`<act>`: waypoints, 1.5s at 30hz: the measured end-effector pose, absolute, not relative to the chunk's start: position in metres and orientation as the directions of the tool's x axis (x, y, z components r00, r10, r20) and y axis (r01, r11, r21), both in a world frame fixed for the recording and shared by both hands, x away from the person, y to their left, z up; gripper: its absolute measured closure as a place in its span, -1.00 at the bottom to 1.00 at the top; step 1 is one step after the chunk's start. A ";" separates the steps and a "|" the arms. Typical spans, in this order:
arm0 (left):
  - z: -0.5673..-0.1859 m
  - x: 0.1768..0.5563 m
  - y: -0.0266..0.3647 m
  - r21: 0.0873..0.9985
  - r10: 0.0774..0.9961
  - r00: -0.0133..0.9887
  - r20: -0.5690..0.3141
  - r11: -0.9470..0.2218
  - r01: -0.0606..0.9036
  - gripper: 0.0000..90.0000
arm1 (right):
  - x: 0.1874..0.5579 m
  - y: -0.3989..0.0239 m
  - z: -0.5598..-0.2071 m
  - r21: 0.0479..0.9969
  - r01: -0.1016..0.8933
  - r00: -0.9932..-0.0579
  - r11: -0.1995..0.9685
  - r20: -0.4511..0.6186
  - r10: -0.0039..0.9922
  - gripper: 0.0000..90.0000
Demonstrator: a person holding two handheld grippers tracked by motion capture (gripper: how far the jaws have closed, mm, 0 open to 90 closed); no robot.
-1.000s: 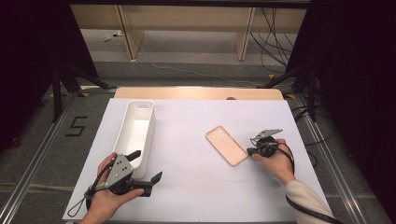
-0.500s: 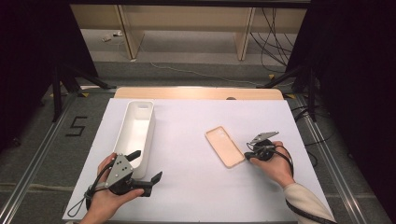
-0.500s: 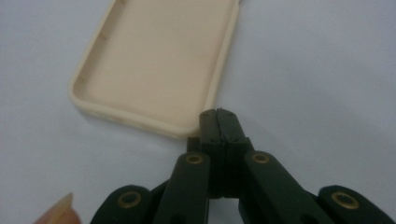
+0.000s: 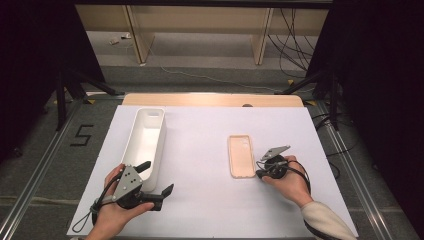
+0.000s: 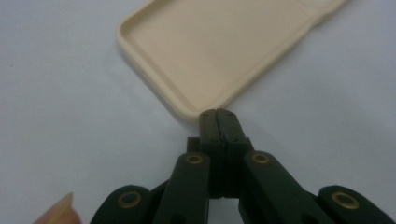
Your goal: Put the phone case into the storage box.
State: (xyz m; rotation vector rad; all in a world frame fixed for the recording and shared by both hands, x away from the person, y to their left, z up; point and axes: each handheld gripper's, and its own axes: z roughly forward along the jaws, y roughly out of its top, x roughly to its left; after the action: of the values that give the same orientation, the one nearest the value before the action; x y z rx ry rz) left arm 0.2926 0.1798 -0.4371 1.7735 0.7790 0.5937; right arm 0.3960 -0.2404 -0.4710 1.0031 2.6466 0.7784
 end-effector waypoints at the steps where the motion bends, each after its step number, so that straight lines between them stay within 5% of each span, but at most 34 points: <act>1: -0.437 0.293 0.180 0.948 0.748 0.664 0.024 -0.227 0.221 -0.96 | 0.395 -0.239 -0.471 0.542 0.552 -0.752 0.633 -0.004 0.659 1.00; 28: -0.437 0.293 0.180 0.949 0.746 0.665 0.024 -0.227 0.221 -0.96 | 0.396 -0.240 -0.469 0.539 0.550 -0.749 0.638 -0.018 0.662 0.99; 45: -0.438 0.293 0.177 0.945 0.744 0.668 0.027 -0.237 0.226 -0.96 | 0.404 -0.255 -0.448 0.580 0.495 -0.750 0.647 -0.091 0.655 -0.22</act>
State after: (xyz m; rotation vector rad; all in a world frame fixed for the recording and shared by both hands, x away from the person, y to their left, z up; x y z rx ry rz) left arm 0.2934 0.1772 -0.4384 1.7866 0.7764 0.5898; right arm 0.4040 -0.2548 -0.4483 0.9233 2.5758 0.7792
